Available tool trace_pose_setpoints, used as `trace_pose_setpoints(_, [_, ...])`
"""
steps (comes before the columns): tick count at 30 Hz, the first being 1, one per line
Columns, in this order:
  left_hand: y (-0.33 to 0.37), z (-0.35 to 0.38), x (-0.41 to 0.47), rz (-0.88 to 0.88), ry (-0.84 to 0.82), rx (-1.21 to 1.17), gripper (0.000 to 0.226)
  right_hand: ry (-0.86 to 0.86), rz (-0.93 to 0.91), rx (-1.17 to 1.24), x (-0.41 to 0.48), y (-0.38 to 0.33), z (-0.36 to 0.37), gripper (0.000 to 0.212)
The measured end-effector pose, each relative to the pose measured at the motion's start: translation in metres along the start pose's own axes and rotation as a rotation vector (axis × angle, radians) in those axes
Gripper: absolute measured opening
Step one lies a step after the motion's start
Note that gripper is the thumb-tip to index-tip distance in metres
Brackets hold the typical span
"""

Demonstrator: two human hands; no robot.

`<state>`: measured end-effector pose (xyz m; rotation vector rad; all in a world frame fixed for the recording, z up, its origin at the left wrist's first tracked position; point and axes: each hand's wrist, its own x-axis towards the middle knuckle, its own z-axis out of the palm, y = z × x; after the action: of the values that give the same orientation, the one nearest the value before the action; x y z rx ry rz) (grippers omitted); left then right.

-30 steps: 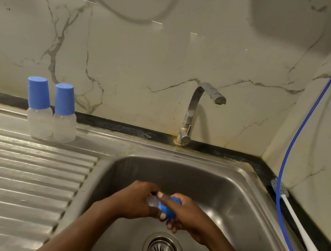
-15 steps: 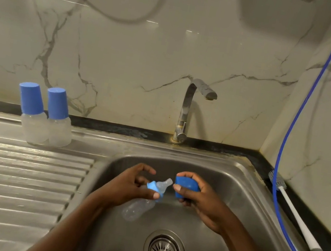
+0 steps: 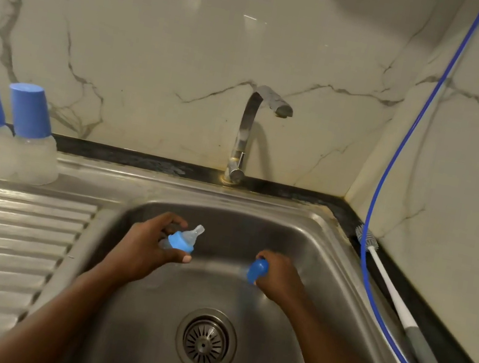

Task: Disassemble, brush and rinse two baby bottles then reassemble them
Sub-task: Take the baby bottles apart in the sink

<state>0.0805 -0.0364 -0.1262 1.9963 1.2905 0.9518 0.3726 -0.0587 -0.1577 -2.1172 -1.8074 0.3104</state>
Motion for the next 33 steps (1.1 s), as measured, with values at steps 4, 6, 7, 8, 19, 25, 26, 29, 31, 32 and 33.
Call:
trace_pose_setpoints(4, [0.001,0.000,0.001,0.010,-0.010,0.012,0.055,-0.068,0.060,-0.138,0.001,0.016,0.022,0.037])
trace_pose_setpoints(6, [0.001,0.001,0.000,0.008,-0.015,0.009,0.055,-0.087,0.069,-0.156,0.001,0.018,0.028,0.037])
trace_pose_setpoints(7, [0.001,0.001,0.000,0.007,-0.021,0.011,0.056,-0.081,0.070,-0.147,0.001,0.019,0.030,0.035])
trace_pose_setpoints(8, [0.001,0.002,-0.001,0.008,-0.025,0.014,0.057,-0.072,0.066,-0.134,0.001,0.020,0.032,0.032])
trace_pose_setpoints(19, [0.011,0.002,-0.005,0.023,-0.067,0.054,0.073,0.073,0.130,0.306,-0.002,-0.057,-0.023,0.039])
trace_pose_setpoints(25, [0.020,0.003,-0.008,0.159,-0.145,0.105,0.068,-0.242,0.076,0.619,-0.050,-0.130,-0.031,0.050])
trace_pose_setpoints(26, [0.020,0.005,-0.008,0.175,-0.158,0.108,0.068,-0.258,0.065,0.581,-0.052,-0.131,-0.027,0.049])
trace_pose_setpoints(29, [0.018,0.005,-0.008,0.181,-0.163,0.114,0.076,-0.279,0.039,0.535,-0.051,-0.131,-0.019,0.043])
trace_pose_setpoints(31, [0.013,0.004,-0.007,0.182,-0.167,0.122,0.082,-0.246,0.008,0.590,-0.050,-0.131,-0.018,0.038])
trace_pose_setpoints(32, [0.011,0.004,-0.006,0.173,-0.175,0.144,0.083,-0.221,-0.010,0.626,-0.049,-0.130,-0.018,0.038])
trace_pose_setpoints(33, [0.009,0.004,-0.006,0.155,-0.188,0.172,0.080,-0.198,-0.024,0.646,-0.049,-0.130,-0.018,0.038])
